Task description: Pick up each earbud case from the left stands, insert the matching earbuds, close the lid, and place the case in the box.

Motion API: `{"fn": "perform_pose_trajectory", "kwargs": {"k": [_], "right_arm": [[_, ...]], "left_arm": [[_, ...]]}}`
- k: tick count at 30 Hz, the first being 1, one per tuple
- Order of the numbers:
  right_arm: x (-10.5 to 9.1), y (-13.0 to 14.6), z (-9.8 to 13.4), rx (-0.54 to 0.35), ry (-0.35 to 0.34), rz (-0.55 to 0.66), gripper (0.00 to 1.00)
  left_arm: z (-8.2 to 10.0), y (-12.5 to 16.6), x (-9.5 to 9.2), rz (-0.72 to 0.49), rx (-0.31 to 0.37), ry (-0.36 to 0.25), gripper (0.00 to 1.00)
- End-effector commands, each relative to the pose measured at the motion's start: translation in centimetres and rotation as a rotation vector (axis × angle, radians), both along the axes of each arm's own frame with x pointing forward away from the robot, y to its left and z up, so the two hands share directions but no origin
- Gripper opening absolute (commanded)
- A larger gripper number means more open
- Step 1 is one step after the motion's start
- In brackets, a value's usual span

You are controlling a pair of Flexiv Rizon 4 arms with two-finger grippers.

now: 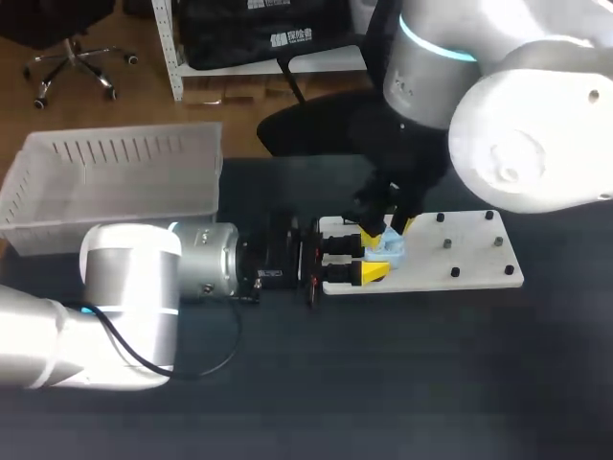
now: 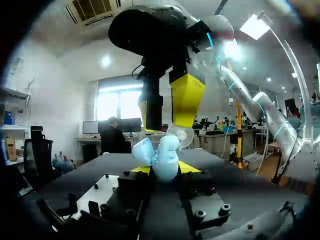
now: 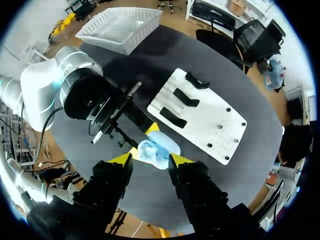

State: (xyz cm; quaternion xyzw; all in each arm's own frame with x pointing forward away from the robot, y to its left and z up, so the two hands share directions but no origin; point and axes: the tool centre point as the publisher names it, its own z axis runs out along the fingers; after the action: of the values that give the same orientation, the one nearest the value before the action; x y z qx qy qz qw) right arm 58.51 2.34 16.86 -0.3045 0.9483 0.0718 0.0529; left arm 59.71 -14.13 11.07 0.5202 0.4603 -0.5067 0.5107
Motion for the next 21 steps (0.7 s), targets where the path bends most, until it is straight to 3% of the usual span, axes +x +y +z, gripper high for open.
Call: {"fn": "perform_pose_trajectory", "kwargs": {"k": [1, 6, 8, 9, 21], "right_arm": [[-0.79, -1.1, 0.32, -0.006, -0.037, -0.034, 0.47], [-0.61, -1.86, -0.14, -0.025, -0.042, -0.078, 0.48], [-0.62, -1.89, -0.35, -0.024, -0.04, -0.081, 0.73], [-0.65, -1.87, -0.42, -0.025, -0.04, -0.082, 0.75], [-0.54, -1.75, -0.5, -0.025, -0.041, -0.09, 0.73]], "left_arm": [[-0.07, 0.02, -0.19, 0.007, -0.004, -0.004, 0.0], [-0.07, 0.02, -0.19, 0.007, -0.004, -0.004, 0.0], [-0.07, 0.02, -0.19, 0.007, -0.004, -0.004, 0.0], [-0.07, 0.02, -0.19, 0.007, -0.004, -0.004, 0.0], [-0.07, 0.02, -0.19, 0.007, -0.004, -0.004, 0.0]]}}
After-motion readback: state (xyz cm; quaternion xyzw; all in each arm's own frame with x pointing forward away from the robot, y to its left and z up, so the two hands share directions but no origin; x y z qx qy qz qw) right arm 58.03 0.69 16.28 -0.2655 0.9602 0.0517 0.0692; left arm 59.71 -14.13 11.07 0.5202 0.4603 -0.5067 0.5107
